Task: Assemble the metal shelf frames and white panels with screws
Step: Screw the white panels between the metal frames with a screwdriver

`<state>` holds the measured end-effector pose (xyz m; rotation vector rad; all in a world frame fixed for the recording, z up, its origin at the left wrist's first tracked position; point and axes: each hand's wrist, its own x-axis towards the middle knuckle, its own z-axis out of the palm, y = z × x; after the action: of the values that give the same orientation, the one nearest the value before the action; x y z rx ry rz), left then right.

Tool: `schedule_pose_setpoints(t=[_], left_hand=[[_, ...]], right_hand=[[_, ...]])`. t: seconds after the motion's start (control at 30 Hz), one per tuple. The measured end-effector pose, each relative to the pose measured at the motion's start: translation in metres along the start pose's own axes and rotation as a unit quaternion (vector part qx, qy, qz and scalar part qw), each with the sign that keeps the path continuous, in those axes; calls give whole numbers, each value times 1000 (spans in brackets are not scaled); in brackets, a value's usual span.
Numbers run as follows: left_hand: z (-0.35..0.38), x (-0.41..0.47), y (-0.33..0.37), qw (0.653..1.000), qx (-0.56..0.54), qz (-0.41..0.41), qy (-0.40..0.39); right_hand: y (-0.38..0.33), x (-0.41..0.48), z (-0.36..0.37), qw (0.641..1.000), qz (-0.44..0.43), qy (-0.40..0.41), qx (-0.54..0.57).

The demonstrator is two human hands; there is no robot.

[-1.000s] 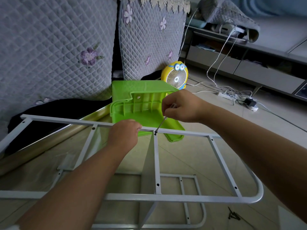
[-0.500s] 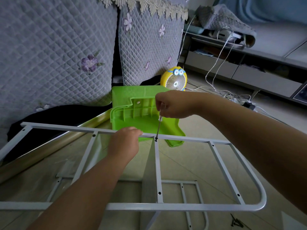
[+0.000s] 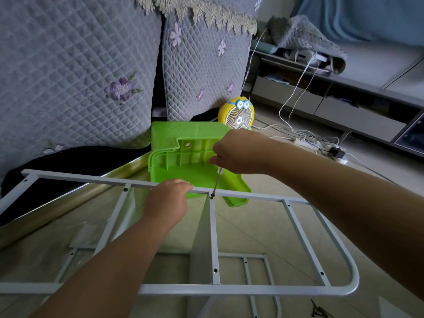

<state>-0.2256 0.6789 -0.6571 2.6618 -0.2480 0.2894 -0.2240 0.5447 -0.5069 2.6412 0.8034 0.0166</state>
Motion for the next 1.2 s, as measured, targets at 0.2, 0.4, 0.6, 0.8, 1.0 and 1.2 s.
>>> schedule_pose_setpoints(t=[0.2, 0.4, 0.6, 0.8, 1.0, 1.2], left_hand=[[-1, -1, 1, 1000, 5, -1, 1], [-4, -2, 2, 1000, 8, 8, 0], [-5, 0, 2, 1000, 3, 4, -7], [-4, -2, 3, 1000, 9, 1, -2], [-4, -2, 2, 1000, 9, 3, -7], [-5, -2, 2, 1000, 13, 2, -13]], right_hand=[[-6, -1, -4, 996, 10, -64, 57], [5, -2, -3, 997, -16, -44, 57], [10, -11, 1, 997, -27, 31, 58], [2, -15, 12, 998, 44, 37, -33], [-3, -17, 11, 999, 33, 30, -1], [3, -9, 5, 999, -35, 6, 37]])
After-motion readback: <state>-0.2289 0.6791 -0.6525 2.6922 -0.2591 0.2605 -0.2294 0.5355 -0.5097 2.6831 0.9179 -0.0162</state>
